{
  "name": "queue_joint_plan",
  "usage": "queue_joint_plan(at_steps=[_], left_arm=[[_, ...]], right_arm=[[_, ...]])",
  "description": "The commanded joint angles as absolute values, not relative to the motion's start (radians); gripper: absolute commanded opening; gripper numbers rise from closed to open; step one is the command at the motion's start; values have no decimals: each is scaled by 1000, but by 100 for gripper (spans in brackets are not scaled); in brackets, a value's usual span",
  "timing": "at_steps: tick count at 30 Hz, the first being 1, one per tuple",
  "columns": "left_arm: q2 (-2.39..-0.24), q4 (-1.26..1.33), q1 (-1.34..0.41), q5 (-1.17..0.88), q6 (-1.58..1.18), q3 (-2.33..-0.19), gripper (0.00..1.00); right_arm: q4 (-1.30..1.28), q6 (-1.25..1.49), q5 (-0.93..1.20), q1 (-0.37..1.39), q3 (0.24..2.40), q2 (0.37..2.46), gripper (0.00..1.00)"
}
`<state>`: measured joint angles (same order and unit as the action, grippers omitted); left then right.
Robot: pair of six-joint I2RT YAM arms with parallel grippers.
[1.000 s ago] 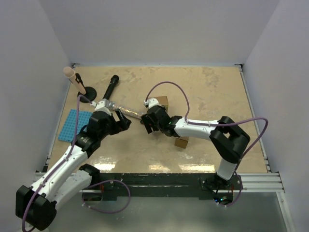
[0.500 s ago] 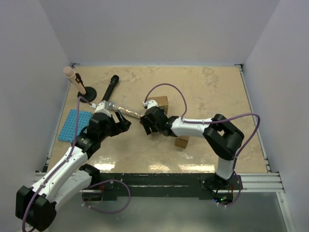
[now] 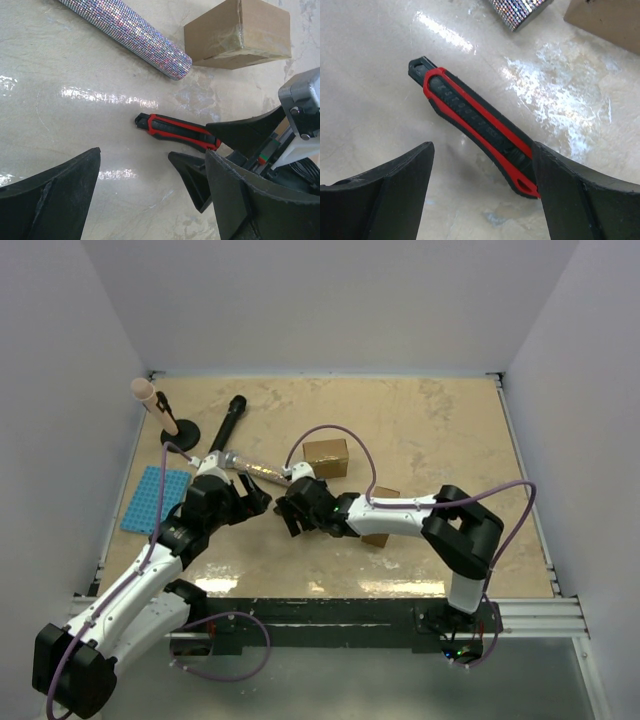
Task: Unpack the express box
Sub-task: Pick up the knife at the center of the board.
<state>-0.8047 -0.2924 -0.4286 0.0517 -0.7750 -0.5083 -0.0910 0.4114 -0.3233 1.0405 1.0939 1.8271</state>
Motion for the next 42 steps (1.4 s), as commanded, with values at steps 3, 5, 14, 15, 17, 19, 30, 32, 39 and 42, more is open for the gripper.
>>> queue_joint_plan(at_steps=[3, 5, 14, 15, 17, 19, 30, 32, 39, 42], left_arm=[[-792, -256, -431, 44, -787, -500, 90], [-790, -261, -431, 44, -787, -500, 90], [-769, -270, -431, 52, -792, -494, 90], [-769, -270, -431, 51, -792, -494, 90], [-767, -276, -431, 51, -792, -495, 90], [-767, -285, -431, 52, -787, -499, 90], [-765, -279, -431, 51, -795, -486, 90], [-769, -272, -431, 49, -796, -486, 90], [-805, -255, -431, 41, -798, -494, 90], [-834, -241, -431, 31, -808, -495, 90]], right_arm=[[-163, 411, -377, 1042, 1118, 1746, 85], [-149, 364, -376, 1042, 1109, 1736, 91], [-37, 226, -338, 1039, 1061, 1792, 98], [-32, 224, -319, 1039, 1065, 1796, 98], [-22, 222, -299, 1035, 1066, 1809, 97], [-20, 218, -267, 1029, 1065, 1827, 96], [-20, 261, -184, 1023, 1003, 1848, 81], [-14, 275, -183, 1023, 979, 1826, 74], [-21, 308, -224, 1023, 934, 1755, 44], [-31, 317, -238, 1025, 920, 1711, 25]])
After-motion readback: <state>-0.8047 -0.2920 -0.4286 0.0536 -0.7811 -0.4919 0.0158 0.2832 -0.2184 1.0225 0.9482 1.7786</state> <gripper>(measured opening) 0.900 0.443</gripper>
